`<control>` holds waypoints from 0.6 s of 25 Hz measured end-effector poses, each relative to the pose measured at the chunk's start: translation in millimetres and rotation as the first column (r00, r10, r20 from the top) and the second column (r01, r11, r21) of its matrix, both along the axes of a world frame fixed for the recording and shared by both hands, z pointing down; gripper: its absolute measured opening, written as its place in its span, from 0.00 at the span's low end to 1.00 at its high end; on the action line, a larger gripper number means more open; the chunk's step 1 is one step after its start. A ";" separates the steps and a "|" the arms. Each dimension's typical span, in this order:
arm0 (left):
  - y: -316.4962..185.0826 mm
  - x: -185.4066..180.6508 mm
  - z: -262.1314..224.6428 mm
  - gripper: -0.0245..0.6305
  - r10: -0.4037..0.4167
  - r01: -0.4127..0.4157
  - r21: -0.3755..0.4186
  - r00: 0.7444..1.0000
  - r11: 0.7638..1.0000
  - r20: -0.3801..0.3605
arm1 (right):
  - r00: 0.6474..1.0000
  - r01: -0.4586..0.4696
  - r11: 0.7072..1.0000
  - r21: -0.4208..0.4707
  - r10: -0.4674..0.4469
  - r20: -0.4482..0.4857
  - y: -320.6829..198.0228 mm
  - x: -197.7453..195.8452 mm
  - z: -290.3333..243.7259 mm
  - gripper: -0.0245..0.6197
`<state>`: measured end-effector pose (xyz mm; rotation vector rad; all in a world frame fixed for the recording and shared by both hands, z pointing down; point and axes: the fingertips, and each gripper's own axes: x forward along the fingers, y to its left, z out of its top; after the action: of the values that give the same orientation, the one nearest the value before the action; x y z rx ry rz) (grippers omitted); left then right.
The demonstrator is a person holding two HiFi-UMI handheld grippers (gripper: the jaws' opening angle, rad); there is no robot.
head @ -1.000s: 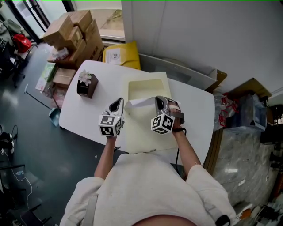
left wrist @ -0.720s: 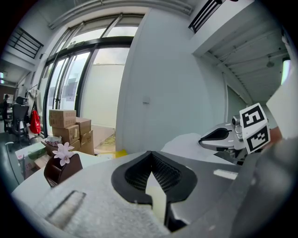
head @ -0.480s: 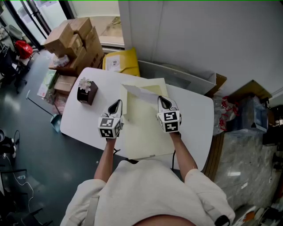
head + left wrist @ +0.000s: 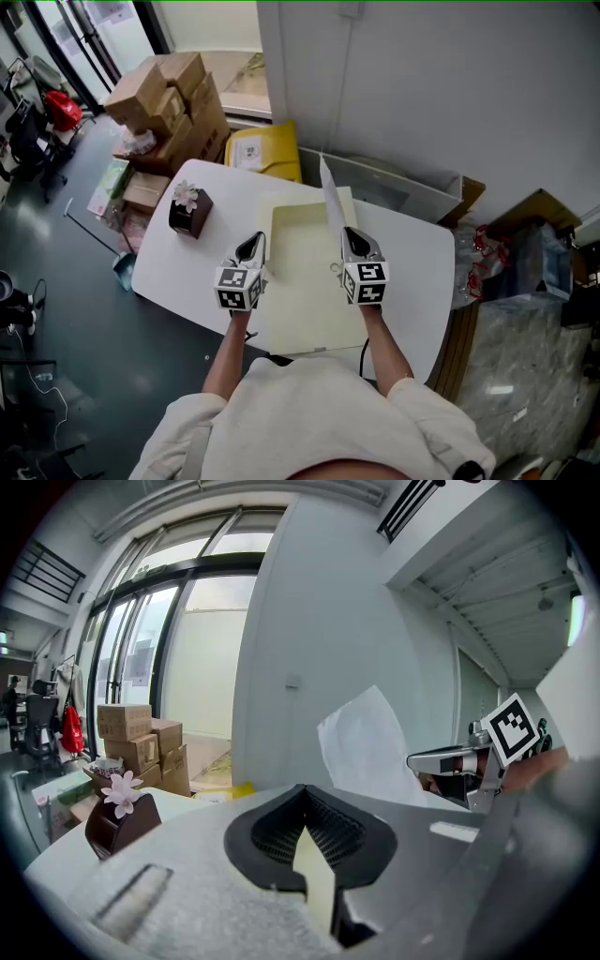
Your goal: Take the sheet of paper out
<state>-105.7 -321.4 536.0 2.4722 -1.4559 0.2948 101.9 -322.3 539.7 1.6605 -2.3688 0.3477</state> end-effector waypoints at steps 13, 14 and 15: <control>-5.9 -7.5 -6.1 0.04 -0.009 0.009 0.016 1.000 1.000 -0.012 | 0.998 0.009 1.000 0.012 -0.008 -0.066 -0.3 -0.3 -2.6 0.04; -6.4 -8.1 -6.4 0.04 -0.009 0.009 0.016 1.000 1.000 -0.013 | 0.998 0.011 1.000 0.013 -0.010 -0.069 -0.1 -1.1 -2.9 0.04; -6.7 -8.6 -6.5 0.04 -0.010 0.010 0.015 1.000 1.000 -0.014 | 0.997 0.012 1.000 0.012 -0.011 -0.073 0.3 -1.7 -3.2 0.04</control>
<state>-114.3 -328.0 529.5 2.4731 -1.4694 0.2650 100.2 -322.0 536.5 1.6356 -2.3318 0.2660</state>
